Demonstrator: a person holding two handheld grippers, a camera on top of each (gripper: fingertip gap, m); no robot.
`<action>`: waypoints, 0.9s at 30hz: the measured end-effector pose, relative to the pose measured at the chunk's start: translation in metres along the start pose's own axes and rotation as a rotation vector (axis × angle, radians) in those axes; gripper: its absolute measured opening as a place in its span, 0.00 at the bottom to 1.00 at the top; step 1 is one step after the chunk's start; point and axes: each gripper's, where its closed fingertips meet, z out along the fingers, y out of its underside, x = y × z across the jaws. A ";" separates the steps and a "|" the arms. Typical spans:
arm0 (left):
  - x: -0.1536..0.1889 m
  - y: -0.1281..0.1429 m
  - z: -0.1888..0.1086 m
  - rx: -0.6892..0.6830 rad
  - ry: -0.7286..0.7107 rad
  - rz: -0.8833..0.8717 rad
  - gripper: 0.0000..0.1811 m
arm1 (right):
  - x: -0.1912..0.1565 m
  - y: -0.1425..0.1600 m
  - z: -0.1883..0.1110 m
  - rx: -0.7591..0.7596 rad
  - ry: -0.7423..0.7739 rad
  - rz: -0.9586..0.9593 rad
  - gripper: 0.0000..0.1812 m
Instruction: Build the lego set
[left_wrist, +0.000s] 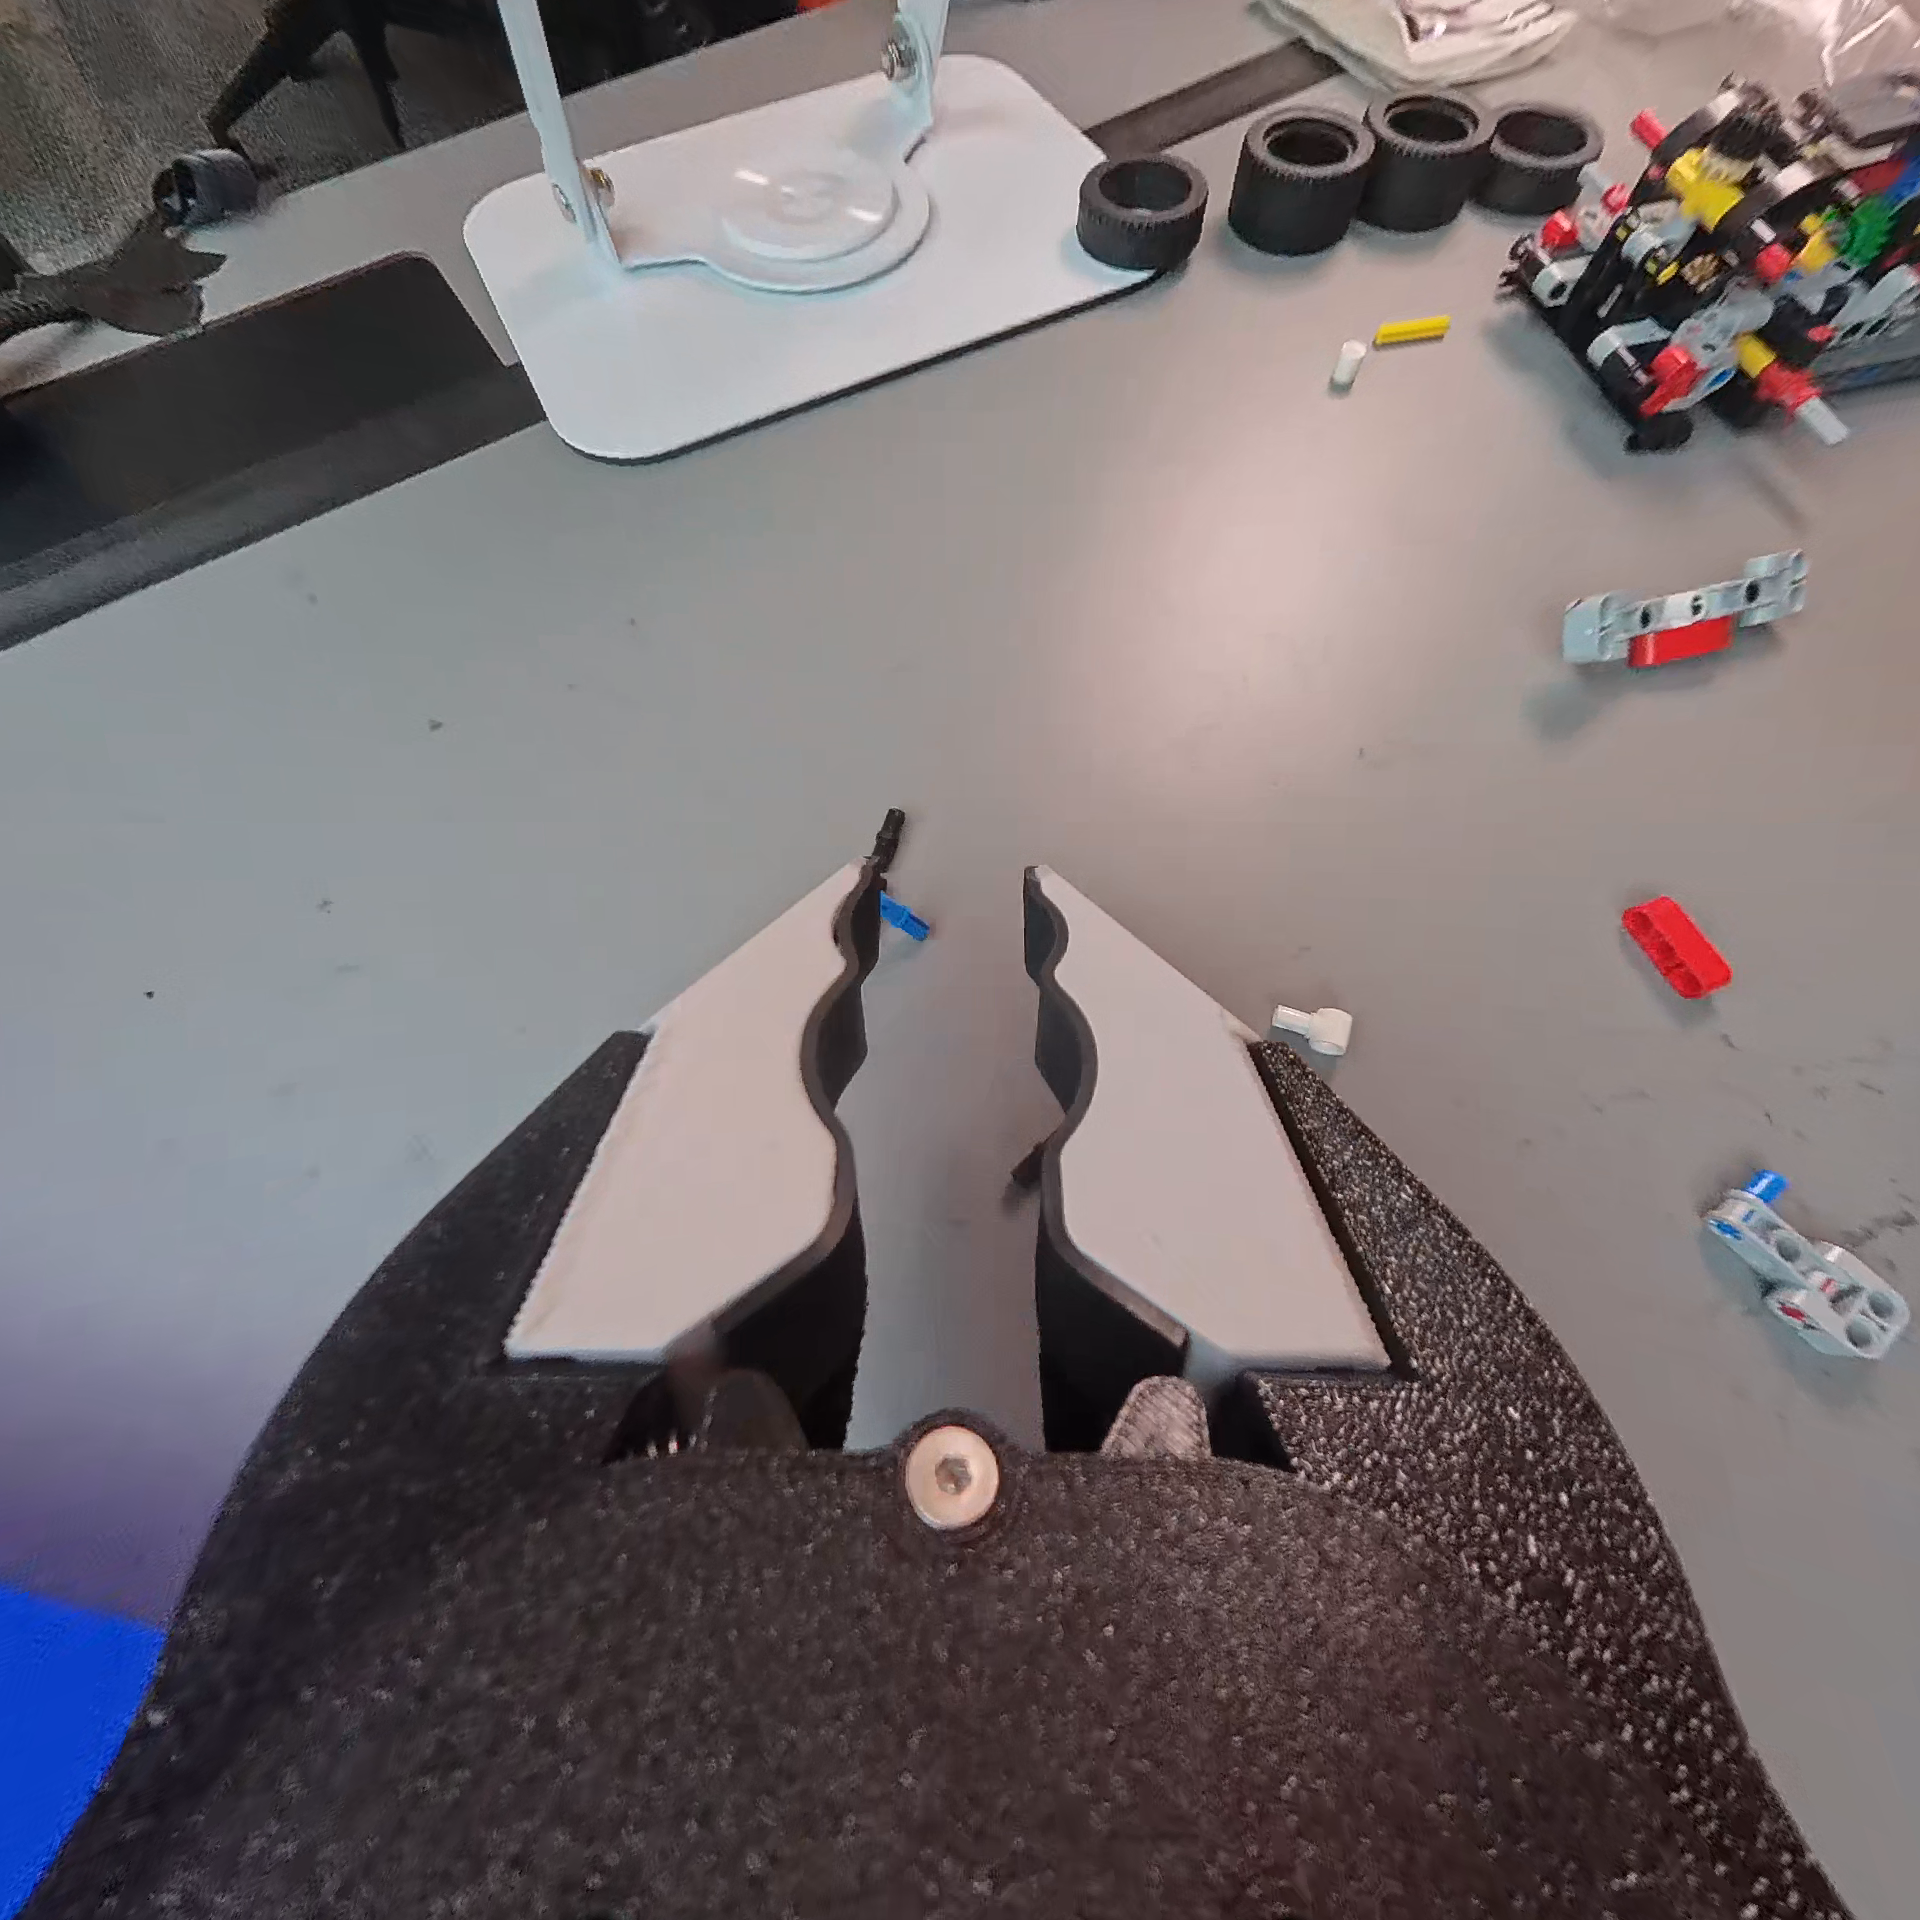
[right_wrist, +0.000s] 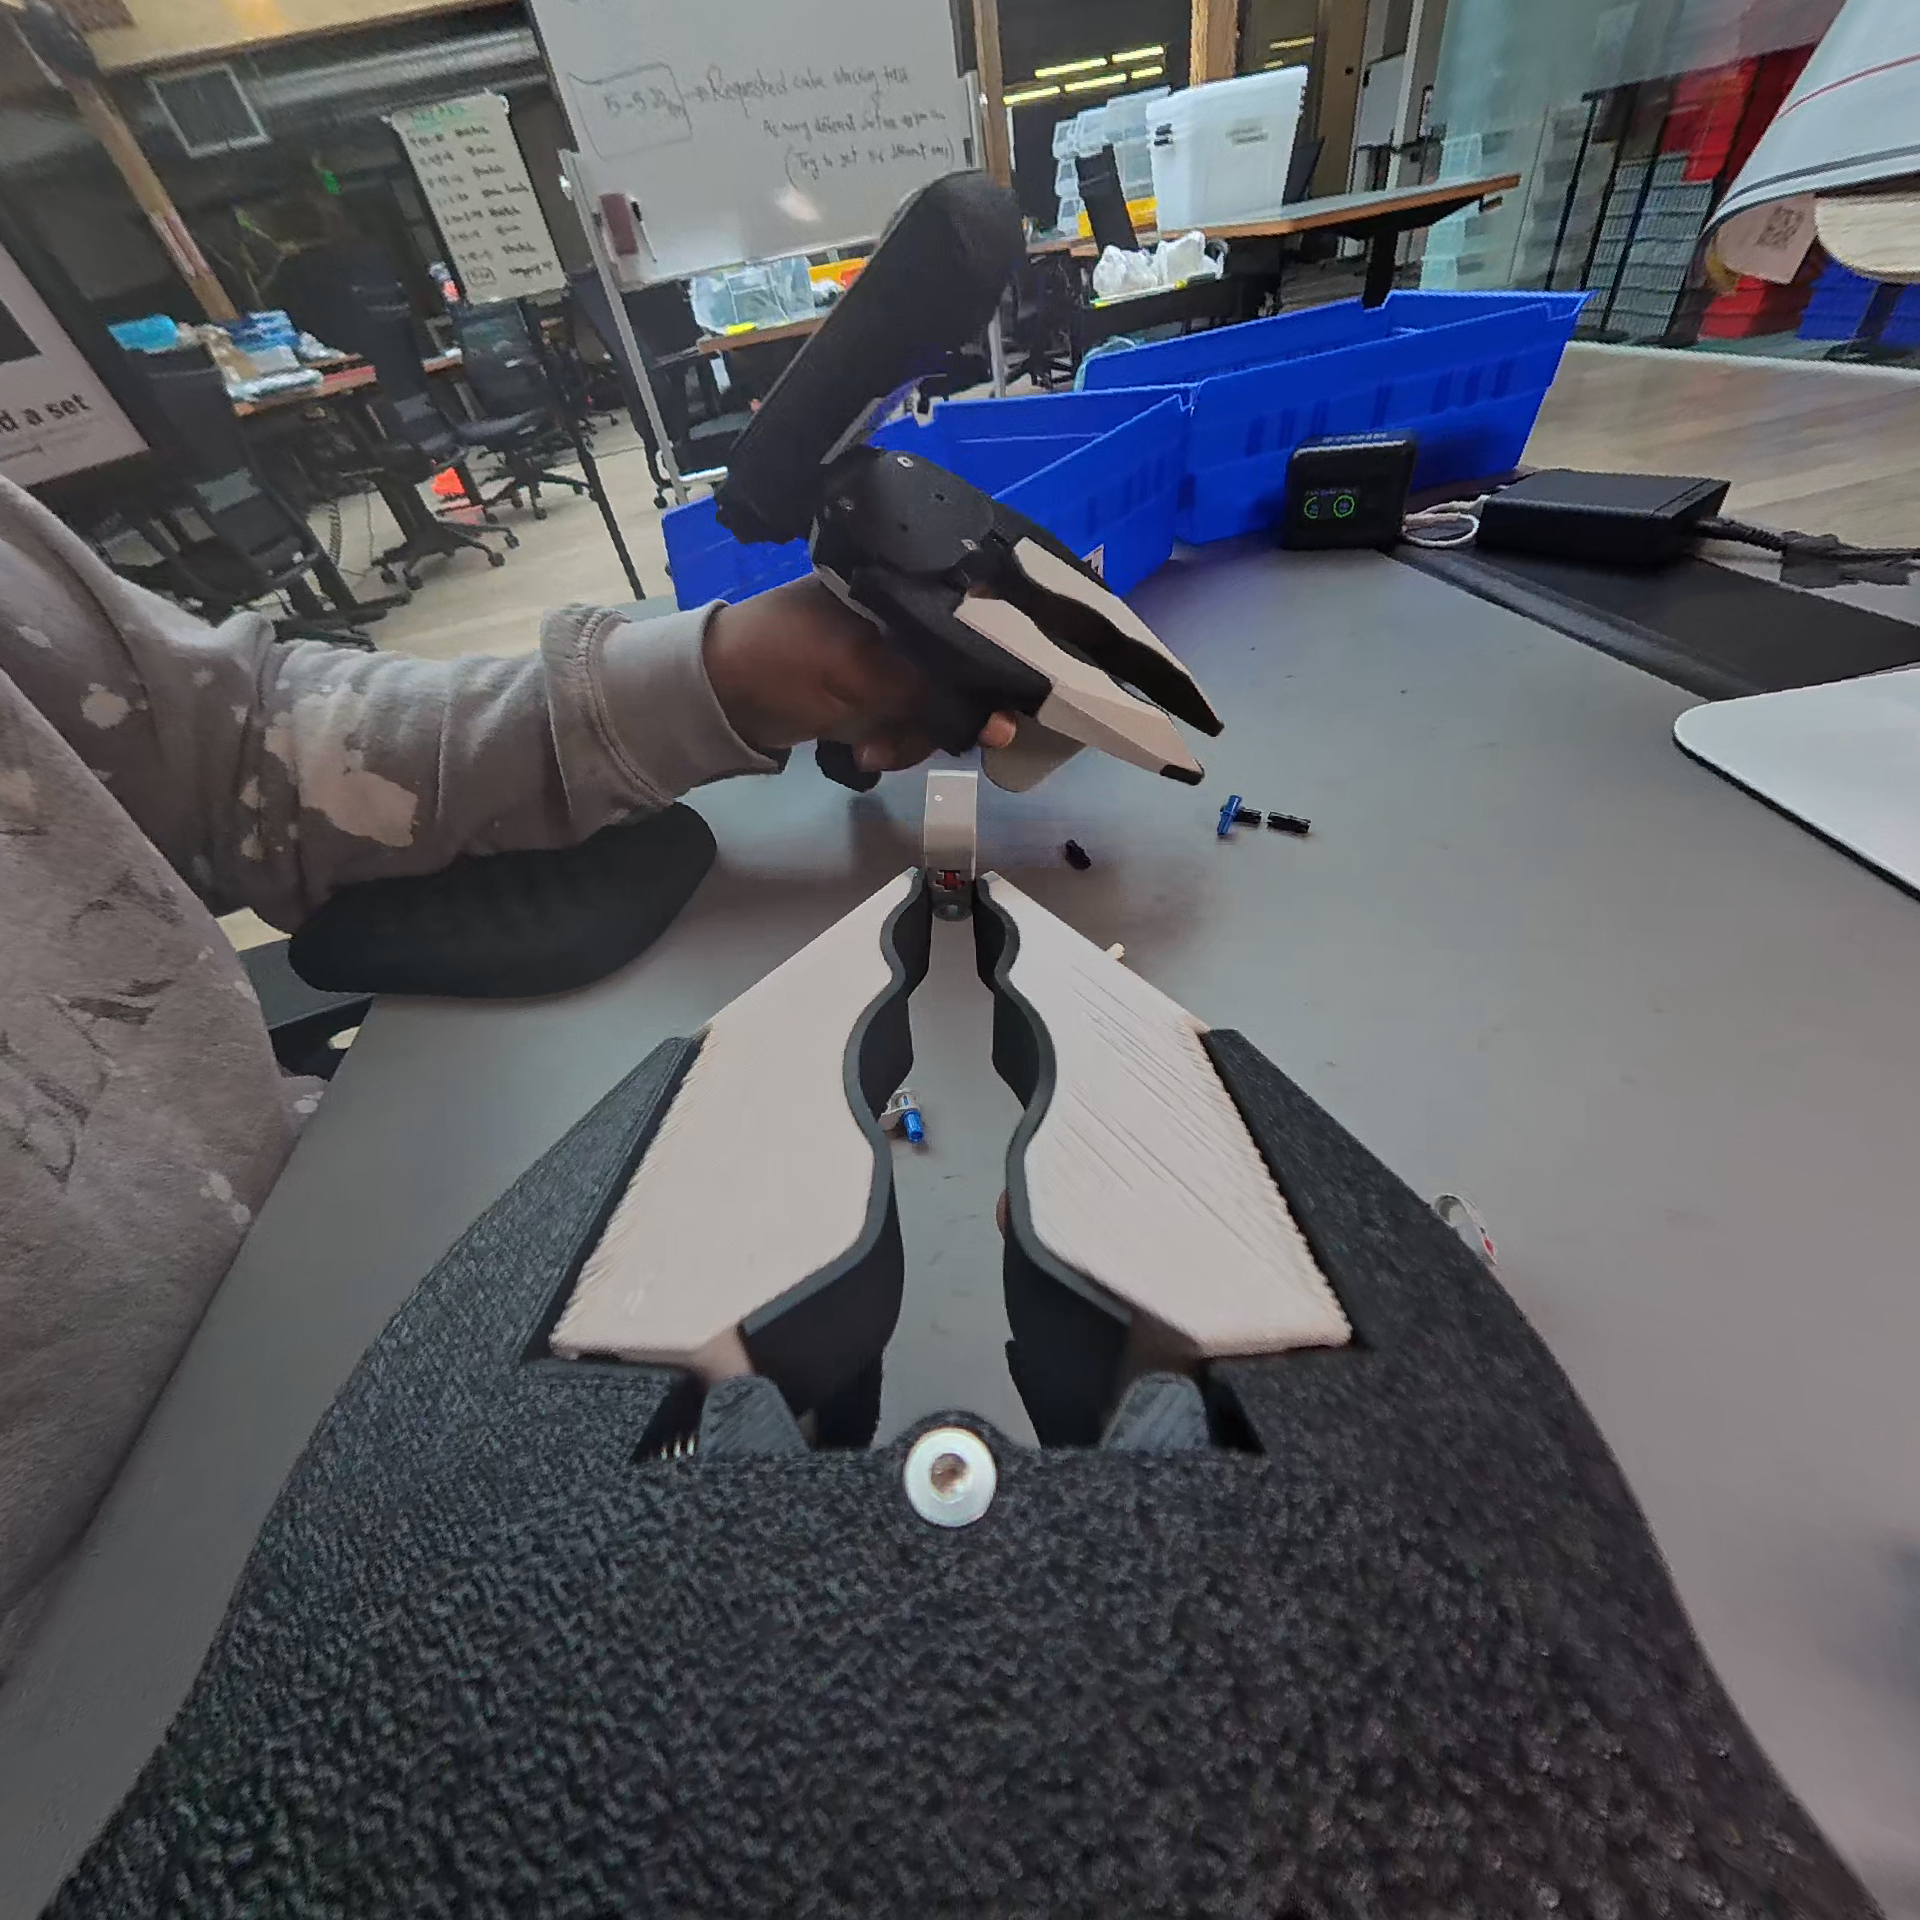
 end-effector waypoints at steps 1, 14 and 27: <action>0.000 -0.002 -0.006 0.011 0.010 -0.010 0.14 | 0.002 -0.001 -0.001 0.007 0.004 0.005 0.03; 0.023 0.060 -0.018 -0.290 0.105 0.186 0.02 | 0.009 0.002 -0.002 0.001 0.021 0.042 0.03; -0.002 0.042 0.009 -0.253 -0.022 0.224 0.02 | 0.007 -0.001 -0.003 0.006 0.010 0.041 0.03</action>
